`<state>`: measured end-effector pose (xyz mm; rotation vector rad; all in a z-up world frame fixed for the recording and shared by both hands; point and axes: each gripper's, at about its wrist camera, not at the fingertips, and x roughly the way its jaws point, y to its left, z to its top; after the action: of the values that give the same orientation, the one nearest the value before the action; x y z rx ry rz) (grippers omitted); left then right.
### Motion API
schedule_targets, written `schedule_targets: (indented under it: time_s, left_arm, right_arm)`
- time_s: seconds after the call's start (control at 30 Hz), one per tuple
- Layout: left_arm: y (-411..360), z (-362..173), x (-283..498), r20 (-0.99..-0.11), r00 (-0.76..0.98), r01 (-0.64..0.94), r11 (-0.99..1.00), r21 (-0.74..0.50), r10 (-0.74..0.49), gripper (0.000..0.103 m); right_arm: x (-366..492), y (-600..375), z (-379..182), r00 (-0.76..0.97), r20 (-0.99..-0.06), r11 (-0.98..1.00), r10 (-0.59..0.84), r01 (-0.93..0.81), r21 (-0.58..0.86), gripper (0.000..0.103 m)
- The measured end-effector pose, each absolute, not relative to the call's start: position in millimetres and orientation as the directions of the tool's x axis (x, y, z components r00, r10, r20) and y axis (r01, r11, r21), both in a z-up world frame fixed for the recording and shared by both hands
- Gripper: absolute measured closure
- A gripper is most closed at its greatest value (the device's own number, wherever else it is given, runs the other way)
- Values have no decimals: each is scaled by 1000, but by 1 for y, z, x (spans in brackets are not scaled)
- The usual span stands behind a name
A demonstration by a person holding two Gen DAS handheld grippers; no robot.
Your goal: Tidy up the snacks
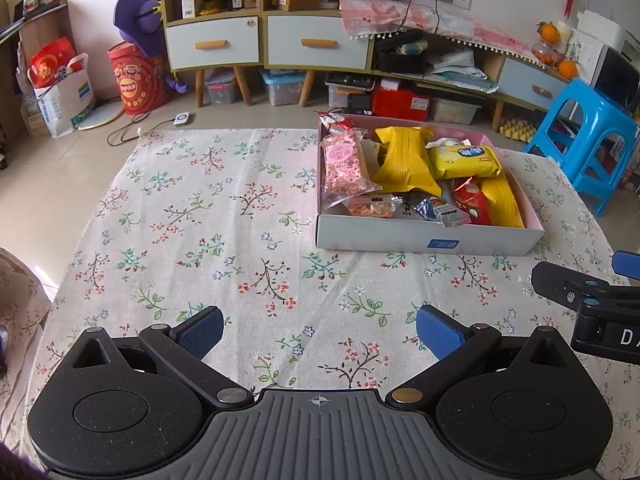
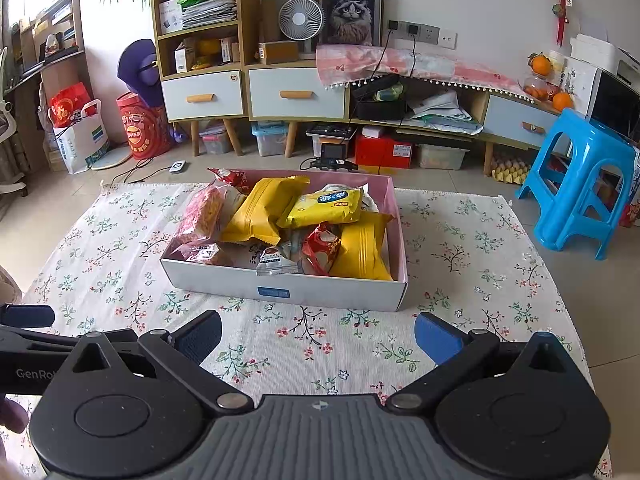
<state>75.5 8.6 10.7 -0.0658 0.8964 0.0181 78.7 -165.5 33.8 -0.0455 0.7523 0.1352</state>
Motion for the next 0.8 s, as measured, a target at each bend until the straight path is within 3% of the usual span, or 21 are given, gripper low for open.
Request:
schedule_targets:
  time_s: [0.8]
  left_arm:
    - [8, 15, 74, -775, 632, -36, 998, -51, -17, 0]
  right_arm:
    - [79, -165, 32, 719, -686, 990, 106, -143, 3, 8]
